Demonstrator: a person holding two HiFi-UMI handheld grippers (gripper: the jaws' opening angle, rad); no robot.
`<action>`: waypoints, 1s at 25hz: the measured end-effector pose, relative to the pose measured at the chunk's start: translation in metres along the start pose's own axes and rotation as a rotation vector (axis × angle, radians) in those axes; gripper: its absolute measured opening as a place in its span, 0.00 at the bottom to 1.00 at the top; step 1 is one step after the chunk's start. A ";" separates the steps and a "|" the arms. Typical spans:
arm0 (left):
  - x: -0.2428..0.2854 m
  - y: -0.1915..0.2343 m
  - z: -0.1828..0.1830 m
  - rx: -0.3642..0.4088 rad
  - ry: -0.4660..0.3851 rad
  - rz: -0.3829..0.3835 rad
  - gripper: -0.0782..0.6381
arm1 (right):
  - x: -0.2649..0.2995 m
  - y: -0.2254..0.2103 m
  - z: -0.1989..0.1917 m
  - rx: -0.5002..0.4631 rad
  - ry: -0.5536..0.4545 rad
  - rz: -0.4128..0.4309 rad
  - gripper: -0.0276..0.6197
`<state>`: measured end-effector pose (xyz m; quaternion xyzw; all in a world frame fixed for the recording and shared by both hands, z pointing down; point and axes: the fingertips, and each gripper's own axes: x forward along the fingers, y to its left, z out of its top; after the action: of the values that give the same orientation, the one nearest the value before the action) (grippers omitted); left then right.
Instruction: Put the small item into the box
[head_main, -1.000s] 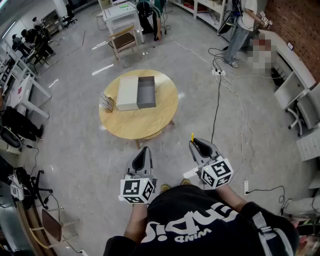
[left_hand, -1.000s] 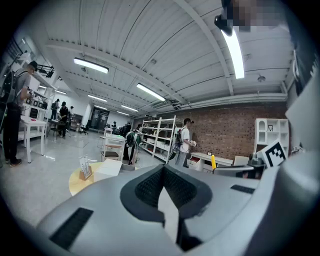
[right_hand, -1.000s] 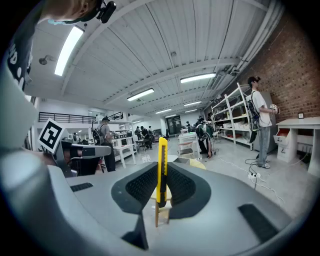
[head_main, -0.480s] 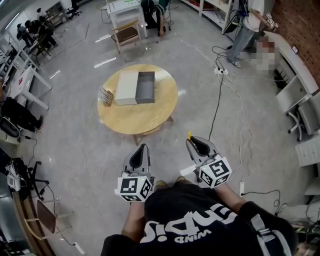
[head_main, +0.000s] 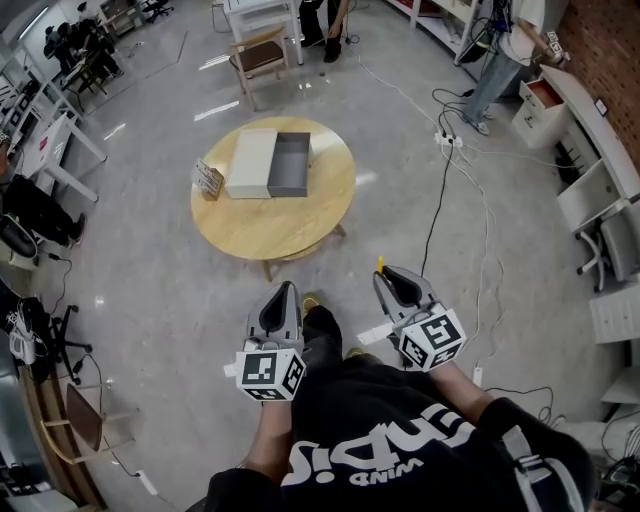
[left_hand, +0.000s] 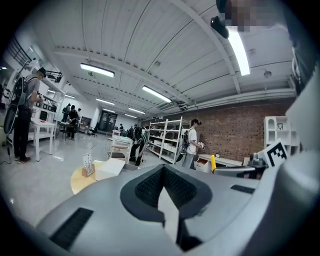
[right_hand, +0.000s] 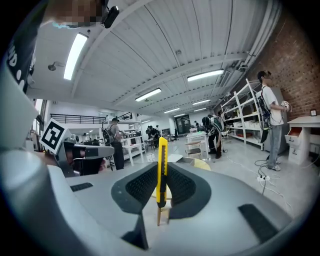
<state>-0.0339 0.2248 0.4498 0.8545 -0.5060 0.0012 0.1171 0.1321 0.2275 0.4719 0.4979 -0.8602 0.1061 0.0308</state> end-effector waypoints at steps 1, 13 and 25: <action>0.003 0.001 0.000 0.002 0.000 0.000 0.12 | 0.003 -0.002 0.001 0.000 -0.002 0.001 0.12; 0.071 0.041 0.013 0.003 -0.004 -0.026 0.12 | 0.072 -0.027 0.012 0.006 0.000 0.018 0.12; 0.161 0.111 0.036 -0.007 0.041 -0.046 0.12 | 0.185 -0.045 0.031 0.043 0.031 0.066 0.12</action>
<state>-0.0556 0.0269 0.4559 0.8655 -0.4835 0.0144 0.1303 0.0800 0.0417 0.4777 0.4681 -0.8731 0.1331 0.0298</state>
